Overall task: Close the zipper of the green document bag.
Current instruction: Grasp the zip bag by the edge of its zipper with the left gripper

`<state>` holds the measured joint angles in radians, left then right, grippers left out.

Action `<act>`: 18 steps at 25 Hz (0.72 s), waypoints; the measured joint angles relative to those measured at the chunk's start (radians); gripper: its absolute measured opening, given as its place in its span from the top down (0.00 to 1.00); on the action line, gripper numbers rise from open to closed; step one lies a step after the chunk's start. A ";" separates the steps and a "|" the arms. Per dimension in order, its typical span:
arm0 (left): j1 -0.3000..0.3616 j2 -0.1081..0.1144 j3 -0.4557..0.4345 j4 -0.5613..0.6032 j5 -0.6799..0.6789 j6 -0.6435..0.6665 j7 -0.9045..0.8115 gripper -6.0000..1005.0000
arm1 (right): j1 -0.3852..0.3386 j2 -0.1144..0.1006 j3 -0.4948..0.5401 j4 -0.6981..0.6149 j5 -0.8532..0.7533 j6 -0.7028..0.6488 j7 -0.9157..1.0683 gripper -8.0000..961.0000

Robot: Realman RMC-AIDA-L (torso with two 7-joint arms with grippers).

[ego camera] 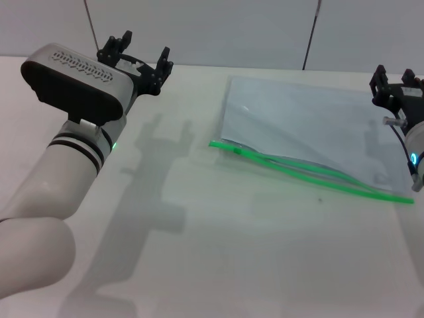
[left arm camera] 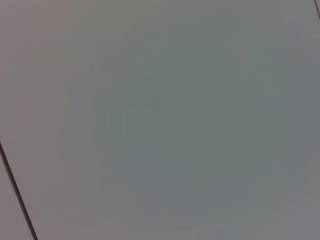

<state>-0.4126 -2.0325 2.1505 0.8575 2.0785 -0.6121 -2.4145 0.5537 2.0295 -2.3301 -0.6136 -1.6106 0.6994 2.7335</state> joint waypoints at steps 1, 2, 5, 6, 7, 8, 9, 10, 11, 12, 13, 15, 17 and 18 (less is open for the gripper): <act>0.000 0.000 0.000 0.000 0.000 0.000 0.000 0.29 | 0.000 0.000 0.000 0.000 0.000 0.000 0.000 0.45; 0.000 0.000 0.000 0.000 0.000 0.000 0.000 0.29 | 0.000 0.000 0.000 0.000 0.000 0.000 0.000 0.45; 0.000 0.000 0.001 0.000 0.000 0.000 0.000 0.29 | 0.000 0.000 0.000 0.000 0.000 0.000 0.000 0.45; 0.000 0.000 0.001 0.000 0.000 0.000 0.000 0.29 | 0.000 0.000 0.000 0.000 0.000 0.000 0.000 0.45; 0.000 0.000 0.001 0.000 0.000 0.000 0.000 0.29 | 0.000 0.000 0.000 0.000 0.000 0.000 0.000 0.45; 0.000 0.000 0.002 0.000 0.000 0.000 0.000 0.29 | 0.000 0.000 0.000 0.000 0.000 0.000 0.000 0.45; 0.000 0.000 0.002 0.000 0.000 0.000 0.000 0.29 | 0.000 0.000 0.000 0.000 0.000 0.000 0.000 0.45; 0.000 0.000 0.003 0.000 0.000 0.000 0.000 0.29 | 0.000 0.000 0.000 0.000 0.000 0.000 0.000 0.45; 0.000 0.000 0.005 0.000 0.000 0.000 0.000 0.29 | 0.000 0.000 -0.001 0.000 0.000 0.000 0.000 0.45; 0.000 0.000 0.005 0.001 0.000 0.001 0.000 0.29 | 0.000 0.000 -0.001 0.000 0.000 0.000 0.000 0.45; 0.000 0.000 0.006 0.002 0.000 0.004 0.000 0.29 | 0.000 0.000 -0.001 0.001 0.000 0.000 0.000 0.45; 0.000 0.000 0.006 0.006 0.000 0.018 0.000 0.29 | 0.000 0.000 0.000 0.002 0.000 0.000 0.000 0.45; 0.001 0.001 0.003 0.014 0.000 0.046 0.000 0.29 | 0.000 0.000 0.001 0.002 0.000 -0.001 0.000 0.45; 0.001 0.002 0.001 0.020 0.000 0.068 0.000 0.29 | -0.002 0.000 0.001 0.002 0.000 -0.001 0.000 0.45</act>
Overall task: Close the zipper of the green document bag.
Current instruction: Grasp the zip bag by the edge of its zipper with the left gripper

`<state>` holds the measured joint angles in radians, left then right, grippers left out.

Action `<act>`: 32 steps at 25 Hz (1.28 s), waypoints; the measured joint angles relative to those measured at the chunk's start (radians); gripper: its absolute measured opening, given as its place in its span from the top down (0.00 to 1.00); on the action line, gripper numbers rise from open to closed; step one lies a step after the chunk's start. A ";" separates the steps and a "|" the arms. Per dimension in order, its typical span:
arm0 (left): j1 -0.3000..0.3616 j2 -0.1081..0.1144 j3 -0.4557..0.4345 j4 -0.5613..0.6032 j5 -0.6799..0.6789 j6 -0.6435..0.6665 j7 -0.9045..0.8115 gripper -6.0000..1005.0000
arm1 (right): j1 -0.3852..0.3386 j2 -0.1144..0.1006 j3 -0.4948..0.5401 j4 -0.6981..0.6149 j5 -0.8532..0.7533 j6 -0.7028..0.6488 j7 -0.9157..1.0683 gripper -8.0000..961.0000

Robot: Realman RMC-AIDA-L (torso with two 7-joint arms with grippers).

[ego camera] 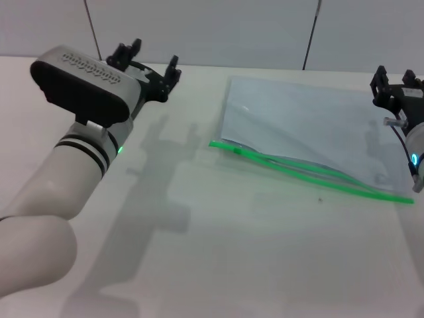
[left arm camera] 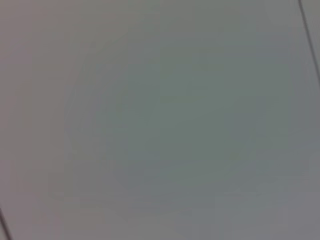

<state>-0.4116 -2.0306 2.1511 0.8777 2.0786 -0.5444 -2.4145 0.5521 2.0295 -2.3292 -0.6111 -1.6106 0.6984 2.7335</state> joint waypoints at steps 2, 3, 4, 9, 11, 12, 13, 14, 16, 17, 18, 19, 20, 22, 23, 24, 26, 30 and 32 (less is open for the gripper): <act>0.000 0.002 -0.002 0.010 0.000 0.023 0.000 0.29 | -0.003 0.000 0.002 0.001 0.000 0.000 0.000 0.45; 0.000 0.006 -0.004 0.028 0.001 0.062 0.002 0.29 | -0.003 0.000 0.002 0.001 0.000 0.000 0.000 0.45; 0.001 0.009 -0.005 0.042 0.003 0.087 0.007 0.29 | -0.004 0.000 0.002 0.001 0.000 0.000 0.000 0.45; 0.030 0.023 -0.026 0.145 0.004 0.224 0.112 0.29 | -0.004 0.000 0.004 0.004 0.000 -0.003 0.000 0.45; 0.058 0.024 -0.060 0.207 0.008 0.300 0.183 0.29 | -0.004 -0.001 0.004 0.004 0.000 -0.003 0.000 0.45; 0.071 0.024 -0.074 0.231 0.010 0.335 0.211 0.29 | -0.004 -0.001 0.004 0.004 0.000 -0.003 0.000 0.45; 0.081 0.023 -0.087 0.256 0.011 0.369 0.238 0.29 | -0.004 -0.001 0.004 0.004 0.000 -0.003 0.000 0.45; 0.089 0.023 -0.101 0.279 0.011 0.404 0.262 0.29 | -0.005 -0.002 0.005 0.004 0.000 -0.003 0.000 0.45; 0.106 0.024 -0.128 0.331 0.012 0.495 0.315 0.29 | -0.005 -0.002 0.005 0.004 0.000 -0.004 0.000 0.45; 0.112 0.025 -0.140 0.351 0.012 0.537 0.334 0.29 | -0.005 -0.002 0.005 0.004 0.000 -0.004 0.000 0.45; 0.118 0.025 -0.153 0.373 0.013 0.583 0.355 0.29 | -0.005 -0.002 0.005 0.004 0.000 -0.004 0.000 0.45; 0.124 0.026 -0.167 0.391 0.014 0.624 0.375 0.29 | -0.005 -0.002 0.005 0.004 0.000 -0.005 0.000 0.45; 0.129 0.026 -0.182 0.409 0.015 0.669 0.394 0.29 | -0.005 -0.002 0.005 0.004 0.000 -0.006 0.000 0.45; 0.136 0.026 -0.221 0.444 0.031 0.769 0.426 0.29 | -0.005 -0.002 0.005 0.005 0.000 -0.006 0.000 0.45; 0.138 0.026 -0.244 0.462 0.057 0.830 0.432 0.29 | -0.005 -0.002 0.005 0.005 0.000 -0.006 0.000 0.45; 0.138 0.024 -0.260 0.471 0.081 0.868 0.433 0.29 | -0.005 -0.002 0.005 0.006 0.000 -0.007 0.000 0.45; 0.138 0.021 -0.280 0.483 0.123 0.925 0.431 0.29 | -0.005 -0.002 0.005 0.006 0.000 -0.007 0.000 0.45; 0.122 0.005 -0.323 0.518 0.287 1.071 0.411 0.29 | -0.004 -0.002 0.005 0.006 0.000 -0.007 0.000 0.45; 0.111 0.005 -0.323 0.521 0.321 1.092 0.402 0.29 | -0.003 -0.002 0.005 0.006 0.000 -0.007 0.000 0.45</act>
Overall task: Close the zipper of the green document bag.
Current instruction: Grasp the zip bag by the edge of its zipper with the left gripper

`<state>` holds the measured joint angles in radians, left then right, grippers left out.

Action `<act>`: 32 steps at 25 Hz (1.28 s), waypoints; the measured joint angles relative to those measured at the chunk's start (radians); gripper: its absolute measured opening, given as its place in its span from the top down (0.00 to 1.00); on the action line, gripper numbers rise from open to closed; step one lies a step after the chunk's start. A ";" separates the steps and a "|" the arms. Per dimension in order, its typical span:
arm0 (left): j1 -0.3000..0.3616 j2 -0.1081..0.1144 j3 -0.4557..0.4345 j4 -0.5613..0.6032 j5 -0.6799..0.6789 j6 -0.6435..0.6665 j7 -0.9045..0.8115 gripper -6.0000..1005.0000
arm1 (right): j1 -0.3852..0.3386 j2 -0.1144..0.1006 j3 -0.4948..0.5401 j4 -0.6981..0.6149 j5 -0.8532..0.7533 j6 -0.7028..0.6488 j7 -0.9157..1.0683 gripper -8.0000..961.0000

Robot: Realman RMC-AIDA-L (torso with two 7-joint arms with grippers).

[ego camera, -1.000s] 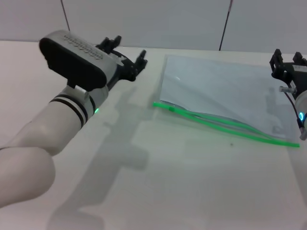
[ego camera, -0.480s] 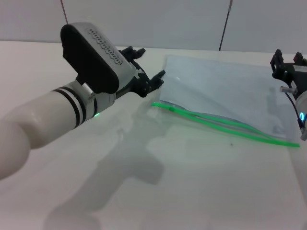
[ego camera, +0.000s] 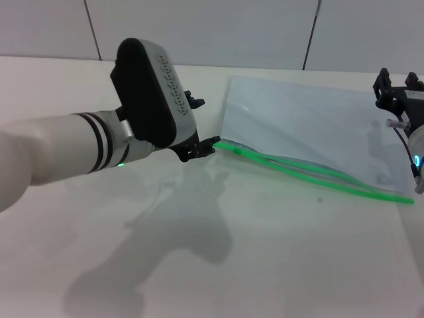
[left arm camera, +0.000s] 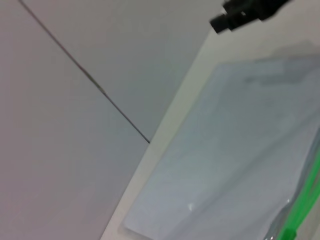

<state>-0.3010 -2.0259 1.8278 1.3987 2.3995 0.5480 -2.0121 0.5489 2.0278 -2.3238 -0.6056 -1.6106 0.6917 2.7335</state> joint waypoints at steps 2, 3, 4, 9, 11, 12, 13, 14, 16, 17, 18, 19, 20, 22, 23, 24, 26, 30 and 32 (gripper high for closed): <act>-0.015 0.000 -0.001 0.000 0.032 0.020 -0.006 0.29 | 0.002 0.000 0.000 0.000 0.000 0.000 0.000 0.45; -0.022 0.000 -0.001 0.000 0.045 0.029 -0.007 0.29 | 0.003 0.000 -0.001 0.000 0.000 0.000 0.000 0.45; -0.028 0.000 -0.001 0.000 0.053 0.035 -0.008 0.29 | 0.004 0.000 -0.001 0.000 0.000 0.000 0.000 0.45; -0.057 -0.002 0.008 -0.011 0.116 0.067 -0.022 0.29 | 0.006 0.001 -0.002 0.001 0.000 0.000 0.000 0.45; -0.069 -0.002 0.016 -0.013 0.141 0.087 -0.043 0.29 | 0.006 0.001 -0.003 0.001 0.000 0.000 0.000 0.45; -0.073 -0.002 0.019 -0.013 0.148 0.093 -0.050 0.29 | 0.006 0.001 -0.004 0.001 0.000 0.000 0.000 0.45; -0.079 -0.002 0.023 -0.016 0.159 0.099 -0.059 0.29 | 0.006 0.001 -0.004 0.001 0.000 0.000 0.000 0.45; -0.085 -0.002 0.026 -0.021 0.167 0.104 -0.064 0.29 | 0.006 0.002 -0.004 0.001 0.000 0.000 0.000 0.45; -0.099 -0.002 0.032 -0.037 0.180 0.107 -0.069 0.29 | 0.006 0.002 -0.005 0.001 0.000 -0.001 0.000 0.45; -0.109 -0.002 0.035 -0.049 0.188 0.107 -0.071 0.29 | 0.007 0.002 -0.005 0.001 0.000 -0.001 0.000 0.45; -0.117 -0.002 0.039 -0.059 0.194 0.107 -0.073 0.29 | 0.007 0.002 -0.005 0.001 0.000 -0.001 0.000 0.45; -0.126 -0.002 0.044 -0.069 0.201 0.104 -0.078 0.29 | 0.007 0.002 -0.005 0.001 0.000 -0.001 0.000 0.45; -0.135 -0.003 0.050 -0.079 0.208 0.101 -0.084 0.29 | 0.007 0.002 -0.005 0.001 0.000 -0.001 0.000 0.45; -0.149 -0.003 0.058 -0.095 0.220 0.096 -0.095 0.29 | 0.008 0.002 -0.005 0.001 0.000 -0.002 0.000 0.45; -0.153 -0.003 0.059 -0.101 0.224 0.095 -0.097 0.29 | 0.008 0.002 -0.005 0.001 0.000 -0.002 0.000 0.45; -0.156 -0.003 0.059 -0.106 0.226 0.094 -0.098 0.29 | 0.009 0.002 -0.005 0.001 0.000 -0.002 0.000 0.45; -0.160 -0.003 0.060 -0.113 0.227 0.091 -0.099 0.29 | 0.010 0.002 -0.005 0.000 0.000 -0.002 0.000 0.45; -0.170 -0.004 0.072 -0.132 0.228 0.069 -0.099 0.29 | 0.010 0.002 -0.005 -0.002 0.000 -0.002 0.000 0.45; -0.172 -0.004 0.086 -0.140 0.235 0.053 -0.099 0.29 | 0.011 0.002 -0.005 -0.002 0.000 -0.002 0.000 0.45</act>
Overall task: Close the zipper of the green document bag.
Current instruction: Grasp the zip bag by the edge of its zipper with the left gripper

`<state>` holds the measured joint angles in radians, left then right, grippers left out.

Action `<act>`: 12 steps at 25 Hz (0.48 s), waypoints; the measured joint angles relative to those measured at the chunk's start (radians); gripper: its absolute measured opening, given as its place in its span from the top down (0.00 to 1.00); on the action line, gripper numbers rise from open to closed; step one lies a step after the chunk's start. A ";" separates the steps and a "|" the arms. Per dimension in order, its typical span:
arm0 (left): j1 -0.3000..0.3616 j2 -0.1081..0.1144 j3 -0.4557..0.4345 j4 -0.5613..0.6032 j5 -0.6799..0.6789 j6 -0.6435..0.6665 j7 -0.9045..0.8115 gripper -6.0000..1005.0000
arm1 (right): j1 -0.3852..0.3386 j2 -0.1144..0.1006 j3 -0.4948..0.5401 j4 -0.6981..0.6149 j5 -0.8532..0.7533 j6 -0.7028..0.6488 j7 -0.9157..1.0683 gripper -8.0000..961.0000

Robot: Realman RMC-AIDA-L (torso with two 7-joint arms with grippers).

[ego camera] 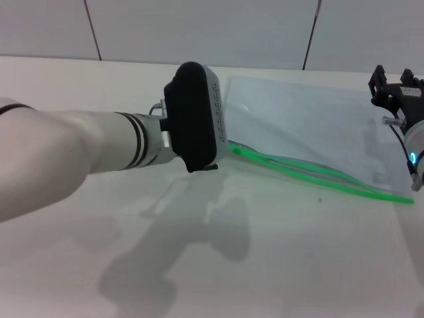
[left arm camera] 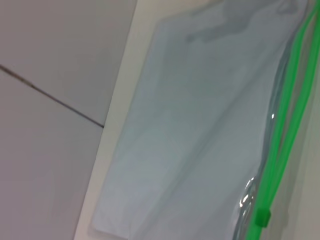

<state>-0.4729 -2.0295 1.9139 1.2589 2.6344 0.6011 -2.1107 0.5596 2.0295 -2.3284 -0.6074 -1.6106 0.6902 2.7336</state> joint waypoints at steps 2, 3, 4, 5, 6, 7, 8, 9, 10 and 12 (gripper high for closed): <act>0.000 0.000 0.010 -0.004 0.004 -0.012 0.000 0.29 | 0.000 0.000 0.000 -0.001 0.000 0.000 0.000 0.45; -0.001 0.000 0.014 -0.007 0.005 -0.019 0.000 0.29 | 0.000 0.000 0.000 -0.001 0.000 0.000 0.000 0.45; -0.003 0.000 0.018 -0.012 0.005 -0.027 0.001 0.29 | 0.000 0.000 0.000 -0.002 0.000 0.000 0.000 0.45; -0.007 0.000 0.022 -0.019 0.006 -0.036 0.002 0.29 | 0.000 0.000 0.000 -0.002 0.000 0.000 0.000 0.45; -0.009 0.000 0.024 -0.024 0.006 -0.041 0.004 0.29 | 0.001 0.000 0.000 -0.003 0.000 0.000 0.000 0.45; -0.011 0.000 0.028 -0.030 0.007 -0.050 0.006 0.30 | 0.001 0.000 0.000 -0.003 0.000 0.000 0.000 0.45; -0.012 0.000 0.030 -0.034 0.007 -0.056 0.008 0.30 | 0.002 0.000 0.000 -0.003 0.000 0.000 0.000 0.45; -0.014 0.000 0.034 -0.038 0.012 -0.068 0.009 0.30 | 0.002 0.000 0.000 -0.003 0.000 0.000 0.000 0.45; -0.015 0.000 0.036 -0.041 0.016 -0.076 0.009 0.30 | 0.003 0.000 0.000 -0.003 0.000 0.000 0.000 0.45; -0.016 0.000 0.037 -0.047 0.023 -0.090 0.008 0.30 | 0.004 0.000 -0.001 -0.003 0.000 0.000 0.000 0.45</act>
<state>-0.4893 -2.0299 1.9507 1.2120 2.6577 0.5113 -2.1032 0.5641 2.0295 -2.3293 -0.6106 -1.6106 0.6902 2.7336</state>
